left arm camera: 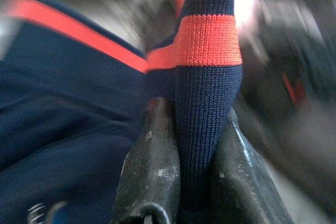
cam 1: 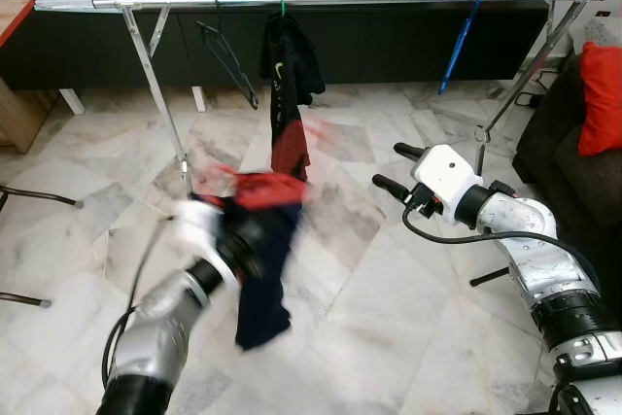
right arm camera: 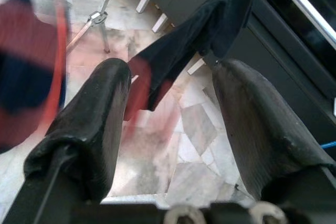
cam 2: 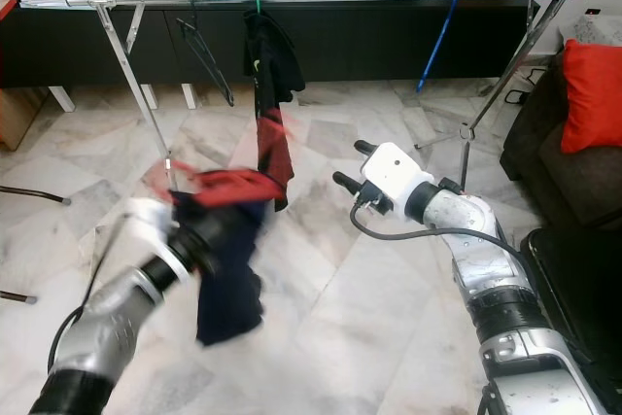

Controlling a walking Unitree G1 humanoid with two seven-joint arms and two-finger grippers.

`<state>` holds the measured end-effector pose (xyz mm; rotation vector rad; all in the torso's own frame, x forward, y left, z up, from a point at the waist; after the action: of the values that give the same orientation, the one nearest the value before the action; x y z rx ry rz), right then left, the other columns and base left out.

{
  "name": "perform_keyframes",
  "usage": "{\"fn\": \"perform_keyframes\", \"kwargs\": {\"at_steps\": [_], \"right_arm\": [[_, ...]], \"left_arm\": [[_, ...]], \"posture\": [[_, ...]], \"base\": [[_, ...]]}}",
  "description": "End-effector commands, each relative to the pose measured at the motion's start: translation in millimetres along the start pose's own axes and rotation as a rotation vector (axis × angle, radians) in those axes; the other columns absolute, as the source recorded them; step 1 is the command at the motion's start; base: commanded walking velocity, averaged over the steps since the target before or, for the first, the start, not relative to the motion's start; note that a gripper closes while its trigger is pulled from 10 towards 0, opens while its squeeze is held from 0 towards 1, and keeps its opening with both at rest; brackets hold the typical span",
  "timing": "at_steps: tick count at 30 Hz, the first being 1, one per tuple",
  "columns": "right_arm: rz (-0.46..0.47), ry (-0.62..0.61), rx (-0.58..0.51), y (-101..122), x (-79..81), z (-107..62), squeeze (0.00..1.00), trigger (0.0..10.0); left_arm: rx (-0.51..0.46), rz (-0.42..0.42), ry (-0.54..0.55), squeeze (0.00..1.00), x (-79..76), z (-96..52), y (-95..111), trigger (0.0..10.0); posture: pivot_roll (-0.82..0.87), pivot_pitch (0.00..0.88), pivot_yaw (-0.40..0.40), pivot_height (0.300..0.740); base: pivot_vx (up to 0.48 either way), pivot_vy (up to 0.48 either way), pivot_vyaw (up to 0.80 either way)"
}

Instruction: Hang hanger

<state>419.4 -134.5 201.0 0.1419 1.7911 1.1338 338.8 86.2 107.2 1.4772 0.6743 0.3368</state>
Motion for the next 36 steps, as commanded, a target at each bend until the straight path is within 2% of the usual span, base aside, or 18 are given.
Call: {"fn": "perform_keyframes", "kwargs": {"at_steps": [1,3,6,7,8,10,16,21,22,25,30,31,36], "right_arm": [[-0.027,0.024,-0.028,7.9,-1.8,-1.6,0.0,10.0],[-0.036,0.08,-0.041,10.8,4.2,-2.3,0.0,10.0],[-0.045,0.152,-0.053,12.7,13.8,-3.8,0.0,10.0],[-0.054,0.231,-0.065,13.9,25.2,-6.4,0.0,10.0],[-0.054,0.231,-0.065,13.9,25.2,-6.4,0.0,10.0],[-0.046,0.426,-0.081,13.4,52.2,-16.1,0.0,10.0],[-0.033,0.714,-0.037,-4.1,91.1,-40.8,0.0,10.0],[-0.001,0.778,-0.013,-12.7,104.3,-45.0,0.0,10.0],[-0.035,0.797,0.031,-24.3,113.6,-45.7,0.0,10.0],[-0.092,0.795,0.093,-40.0,124.4,-42.5,0.0,10.0],[-0.114,0.84,0.126,-48.9,138.5,-45.6,0.0,10.0],[-0.134,0.88,0.15,-54.5,145.6,-49.9,0.0,10.0],[-0.147,0.931,0.187,-61.7,152.2,-56.2,0.0,10.0]], "left_arm": [[0.102,0.067,-0.04,0.0,0.0,-7.6,-10.9,10.0],[0.195,0.146,-0.05,0.0,4.8,-16.4,-21.3,10.0],[0.279,0.202,-0.054,0.0,9.1,-23.2,-28.3,10.0],[0.325,0.234,-0.064,0.0,10.3,-26.7,-30.8,10.0],[0.325,0.234,-0.064,0.0,10.3,-26.7,-30.8,10.0],[0.419,0.324,-0.102,0.0,10.1,-33.5,-34.9,10.0],[0.49,0.415,-0.141,0.0,12.5,-39.5,-33.4,10.0],[0.492,0.439,-0.178,0.0,8.9,-40.1,-24.6,10.0],[0.496,0.459,-0.198,0.0,6.7,-39.7,-20.3,10.0],[0.493,0.478,-0.23,0.0,1.8,-37.1,-13.5,10.0],[0.499,0.503,-0.286,0.0,-6.9,-35.1,-7.4,10.0],[0.503,0.521,-0.312,0.0,-10.2,-34.0,-4.0,10.0],[0.517,0.538,-0.332,0.0,-11.3,-33.7,-1.3,10.0]], "posture": [[-0.04,0.149,-0.046,0.74],[-0.04,0.149,-0.046,0.74],[-0.04,0.148,-0.048,0.74],[-0.04,0.152,-0.051,0.74],[-0.04,0.152,-0.051,0.74],[-0.04,0.159,-0.055,0.74],[-0.04,0.166,-0.061,0.74],[-0.04,0.168,-0.061,0.74],[-0.03,0.171,-0.06,0.74],[-0.03,0.174,-0.058,0.74],[-0.02,0.176,-0.053,0.74],[-0.02,0.178,-0.051,0.74],[-0.02,0.18,-0.05,0.74]], "base": [[0.0,0.0,0.0],[0.0,0.0,0.0],[0.0,0.0,0.0],[0.0,0.0,0.0],[0.0,0.0,0.0],[0.0,0.0,0.0],[0.0,0.0,0.0],[0.0,0.0,0.0],[0.0,0.0,0.0],[0.0,0.0,0.0],[0.0,0.0,0.0],[0.0,0.0,0.0],[0.0,0.0,0.0]]}}
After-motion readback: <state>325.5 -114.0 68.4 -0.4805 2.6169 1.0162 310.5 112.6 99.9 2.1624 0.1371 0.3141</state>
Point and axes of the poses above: a point about 5 cm out from each wrist's last joint towards the gripper, its own z axis pointing out of the wrist towards the gripper, its own y axis along the axis of the wrist's last joint, x = y × z, the point moved 6 cm from there along z, pointing out of the wrist towards the gripper, and after that the axes turned 5 degrees about -z, right-handed, at the moved point
